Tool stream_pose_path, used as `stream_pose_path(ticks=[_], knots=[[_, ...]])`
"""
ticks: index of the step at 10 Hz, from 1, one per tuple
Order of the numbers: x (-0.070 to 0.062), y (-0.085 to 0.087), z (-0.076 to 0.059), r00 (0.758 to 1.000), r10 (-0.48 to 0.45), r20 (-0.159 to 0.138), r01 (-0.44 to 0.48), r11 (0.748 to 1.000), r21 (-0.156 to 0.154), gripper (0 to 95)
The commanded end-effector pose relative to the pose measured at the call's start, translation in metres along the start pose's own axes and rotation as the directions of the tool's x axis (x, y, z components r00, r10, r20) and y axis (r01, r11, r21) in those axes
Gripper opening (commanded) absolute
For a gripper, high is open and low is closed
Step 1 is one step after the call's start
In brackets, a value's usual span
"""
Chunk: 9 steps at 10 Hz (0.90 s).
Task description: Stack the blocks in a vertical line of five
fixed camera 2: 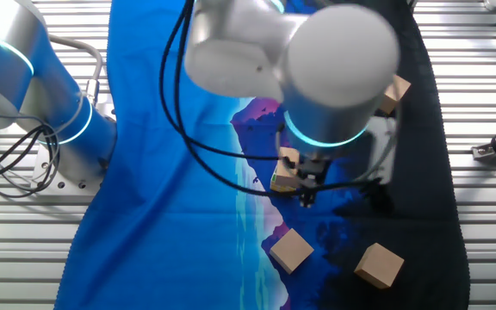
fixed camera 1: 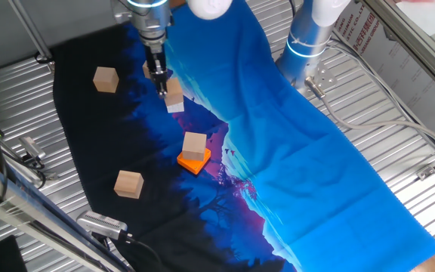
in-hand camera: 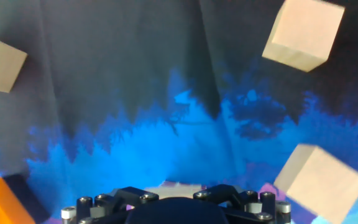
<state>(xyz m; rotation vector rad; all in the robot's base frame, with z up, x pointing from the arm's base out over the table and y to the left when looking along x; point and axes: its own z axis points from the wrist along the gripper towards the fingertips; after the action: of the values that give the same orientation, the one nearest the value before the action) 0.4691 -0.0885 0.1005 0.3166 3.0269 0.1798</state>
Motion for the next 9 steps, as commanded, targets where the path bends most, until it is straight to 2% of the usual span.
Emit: stream_pose_path(ticks=[1, 4, 5, 6, 7, 9], knots=[[0.003, 0.003, 0.001, 1.000, 0.003, -0.006, -0.003, 1.000, -0.008, 95.0], [0.004, 0.006, 0.009, 1.000, 0.018, -0.013, -0.018, 0.999, -0.032, 95.0], [0.004, 0.006, 0.013, 1.000, 0.019, -0.011, -0.019, 0.999, -0.030, 76.0], [0.005, 0.007, 0.016, 1.000, 0.013, -0.012, -0.014, 0.999, -0.030, 76.0], [0.005, 0.007, 0.017, 1.000, 0.013, -0.016, -0.014, 1.000, -0.028, 0.0], [0.006, 0.007, 0.017, 1.000, -0.003, -0.015, 0.003, 1.000, -0.020, 0.0]])
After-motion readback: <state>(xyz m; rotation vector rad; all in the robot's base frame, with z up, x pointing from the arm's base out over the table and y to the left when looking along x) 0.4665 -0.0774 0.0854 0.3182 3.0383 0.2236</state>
